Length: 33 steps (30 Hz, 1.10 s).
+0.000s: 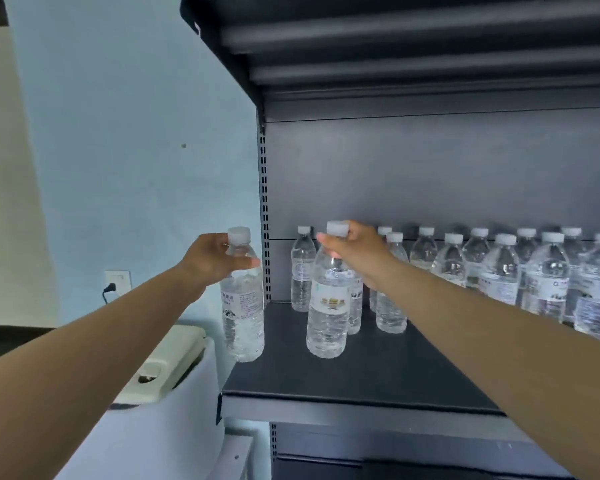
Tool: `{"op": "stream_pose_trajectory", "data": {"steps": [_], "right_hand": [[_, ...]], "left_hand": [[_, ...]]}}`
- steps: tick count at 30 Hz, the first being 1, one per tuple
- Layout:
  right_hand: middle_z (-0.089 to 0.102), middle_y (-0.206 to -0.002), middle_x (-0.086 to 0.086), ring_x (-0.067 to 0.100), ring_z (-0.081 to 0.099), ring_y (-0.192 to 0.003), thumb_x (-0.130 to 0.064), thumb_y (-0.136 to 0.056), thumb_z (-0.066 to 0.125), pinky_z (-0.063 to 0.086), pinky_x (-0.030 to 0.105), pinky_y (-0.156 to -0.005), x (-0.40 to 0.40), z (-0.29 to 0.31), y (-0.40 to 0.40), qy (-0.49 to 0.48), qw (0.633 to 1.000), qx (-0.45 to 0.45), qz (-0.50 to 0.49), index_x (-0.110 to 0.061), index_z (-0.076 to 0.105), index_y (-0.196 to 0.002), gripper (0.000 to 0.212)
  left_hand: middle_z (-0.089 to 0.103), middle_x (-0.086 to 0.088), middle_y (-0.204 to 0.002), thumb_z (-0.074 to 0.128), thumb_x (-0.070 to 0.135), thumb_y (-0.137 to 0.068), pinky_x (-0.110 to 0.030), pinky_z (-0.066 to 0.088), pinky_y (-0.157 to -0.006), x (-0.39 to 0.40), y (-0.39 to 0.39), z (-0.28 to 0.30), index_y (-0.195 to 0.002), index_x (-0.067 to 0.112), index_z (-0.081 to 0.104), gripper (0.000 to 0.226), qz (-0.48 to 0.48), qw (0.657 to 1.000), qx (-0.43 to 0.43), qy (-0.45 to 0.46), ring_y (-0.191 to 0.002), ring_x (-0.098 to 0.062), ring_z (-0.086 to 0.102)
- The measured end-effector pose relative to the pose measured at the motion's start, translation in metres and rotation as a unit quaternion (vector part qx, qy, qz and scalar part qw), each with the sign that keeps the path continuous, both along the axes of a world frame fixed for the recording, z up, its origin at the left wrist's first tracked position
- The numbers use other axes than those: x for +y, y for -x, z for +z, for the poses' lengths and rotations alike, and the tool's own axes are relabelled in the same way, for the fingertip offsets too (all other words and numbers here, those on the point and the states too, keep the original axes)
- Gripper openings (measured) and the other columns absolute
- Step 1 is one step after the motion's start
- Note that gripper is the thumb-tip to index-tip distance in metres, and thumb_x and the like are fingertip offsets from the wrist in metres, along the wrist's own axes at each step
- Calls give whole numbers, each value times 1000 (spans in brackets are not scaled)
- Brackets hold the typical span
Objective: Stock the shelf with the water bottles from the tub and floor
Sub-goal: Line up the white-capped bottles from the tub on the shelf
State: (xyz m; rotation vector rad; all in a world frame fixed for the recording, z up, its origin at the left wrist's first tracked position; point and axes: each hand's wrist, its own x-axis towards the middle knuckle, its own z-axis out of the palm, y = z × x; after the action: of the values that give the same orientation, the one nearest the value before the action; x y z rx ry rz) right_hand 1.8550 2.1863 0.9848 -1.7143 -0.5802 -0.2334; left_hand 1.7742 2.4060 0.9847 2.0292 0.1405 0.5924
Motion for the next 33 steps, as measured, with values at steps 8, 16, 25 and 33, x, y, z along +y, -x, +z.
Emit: {"op": "stream_pose_trajectory", "data": {"steps": [8, 16, 25, 33], "right_hand": [[64, -99, 2, 15, 57, -87, -28, -83, 69, 41, 20, -65, 74, -20, -71, 43, 996, -12, -76, -11, 61, -110, 33], [66, -101, 2, 14, 59, -86, -32, -84, 66, 42, 21, -64, 102, -35, -122, 72, 991, -3, -113, -10, 62, -109, 33], [68, -101, 4, 20, 65, -94, -34, -81, 68, 51, 33, -83, 108, -35, -131, 76, 990, 13, -121, -10, 63, -106, 34], [65, -102, 2, 17, 60, -93, -31, -84, 67, 40, 24, -77, 102, -39, -117, 53, 992, 20, -109, -11, 61, -107, 31]], "left_hand": [[67, 0, -92, 79, 21, -72, -25, 43, -67, 56, -53, -15, -90, 11, 70, 22, -54, 998, 10, 7, -83, -15, 60], [68, 1, -87, 77, 18, -74, -22, 41, -61, 67, -86, -22, -84, 13, 71, 13, -82, 996, 20, 17, -75, -12, 59], [68, 2, -85, 77, 14, -74, -17, 42, -57, 54, -97, -15, -89, 10, 70, 17, -99, 995, 22, 18, -73, -10, 60], [66, 4, -78, 76, 8, -74, -8, 44, -48, 34, -90, -10, -85, 10, 69, 13, -122, 992, 10, 36, -69, -7, 59]]}}
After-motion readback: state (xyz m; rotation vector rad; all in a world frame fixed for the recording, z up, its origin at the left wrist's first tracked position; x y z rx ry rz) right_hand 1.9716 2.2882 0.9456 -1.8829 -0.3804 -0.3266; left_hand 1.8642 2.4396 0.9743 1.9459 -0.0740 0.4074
